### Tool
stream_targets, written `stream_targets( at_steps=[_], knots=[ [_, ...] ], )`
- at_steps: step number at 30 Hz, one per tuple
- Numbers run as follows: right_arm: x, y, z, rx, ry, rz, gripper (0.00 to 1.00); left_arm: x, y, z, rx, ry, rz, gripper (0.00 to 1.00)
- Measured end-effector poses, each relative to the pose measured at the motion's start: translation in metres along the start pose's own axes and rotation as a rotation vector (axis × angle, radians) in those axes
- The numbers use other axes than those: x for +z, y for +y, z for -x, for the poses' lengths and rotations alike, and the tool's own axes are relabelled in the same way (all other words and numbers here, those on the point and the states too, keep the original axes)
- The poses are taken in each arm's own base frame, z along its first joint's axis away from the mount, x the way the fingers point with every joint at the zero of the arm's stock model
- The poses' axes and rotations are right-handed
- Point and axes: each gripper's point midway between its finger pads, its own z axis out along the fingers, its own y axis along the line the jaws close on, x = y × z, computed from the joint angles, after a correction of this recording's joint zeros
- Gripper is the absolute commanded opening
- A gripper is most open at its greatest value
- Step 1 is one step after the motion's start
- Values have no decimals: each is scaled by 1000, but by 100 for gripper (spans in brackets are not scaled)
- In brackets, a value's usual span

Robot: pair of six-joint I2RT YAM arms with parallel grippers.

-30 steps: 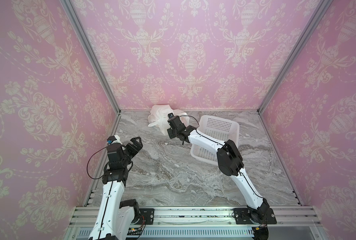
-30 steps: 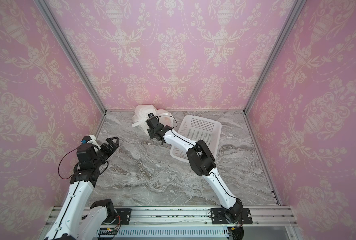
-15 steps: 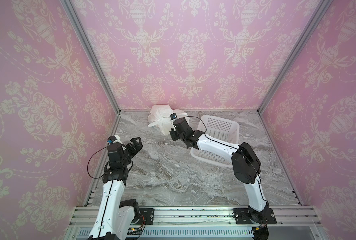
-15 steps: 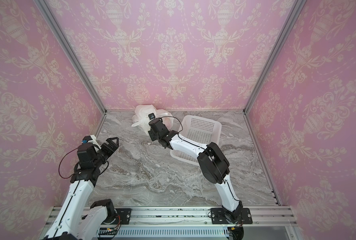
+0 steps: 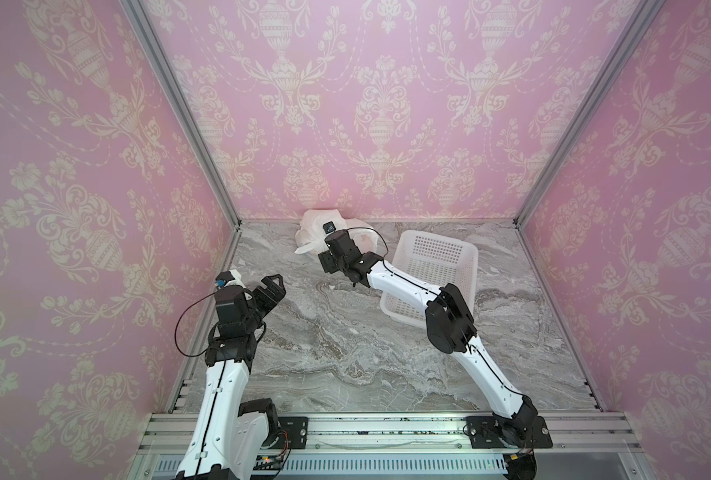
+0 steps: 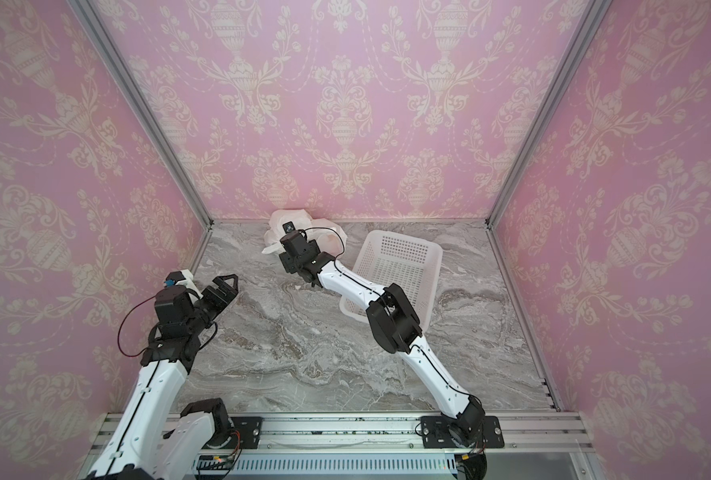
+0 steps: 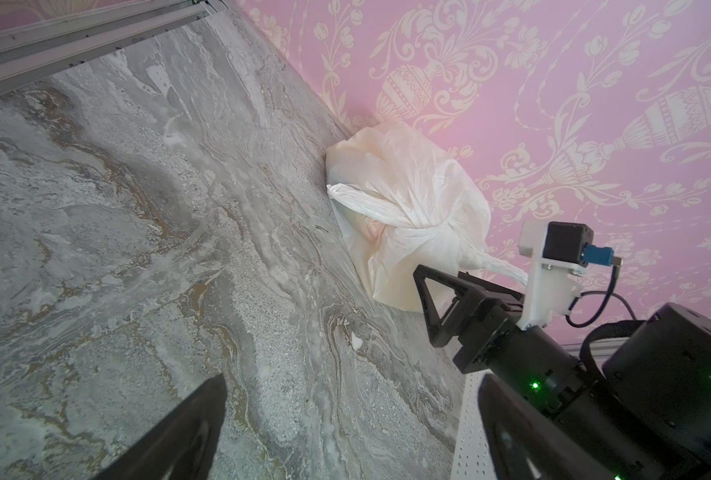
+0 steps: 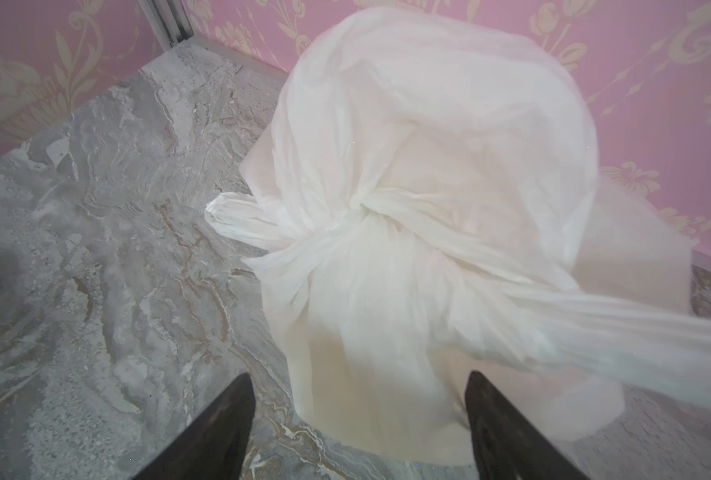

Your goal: Untie the knot of the plastic bag and take out the fruit

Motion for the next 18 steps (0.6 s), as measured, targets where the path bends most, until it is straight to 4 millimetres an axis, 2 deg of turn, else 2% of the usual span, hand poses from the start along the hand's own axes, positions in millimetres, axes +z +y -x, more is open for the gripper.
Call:
stream_targets(
  at_steps=[3,5,9,12,15,18],
  knots=[
    [2,-2,-9,-7,33,5,9,0,0,0,0,0,0,96],
    [3,-4,-10,-2,36,3,0,0,0,0,0,0,0,95],
    [-1,-10,-22,-10,54,4,0,0,0,0,0,0,-1,92],
    [-15,-14,-38,-15,73,15,0,0,-2,-1,4,3,-6,89],
    [-39,-17,-48,-19,70,43,0,0,-5,-2,14,10,-14,87],
    [-68,-20,-50,-27,28,73,0,3,-19,-7,49,34,-40,86]
  ],
)
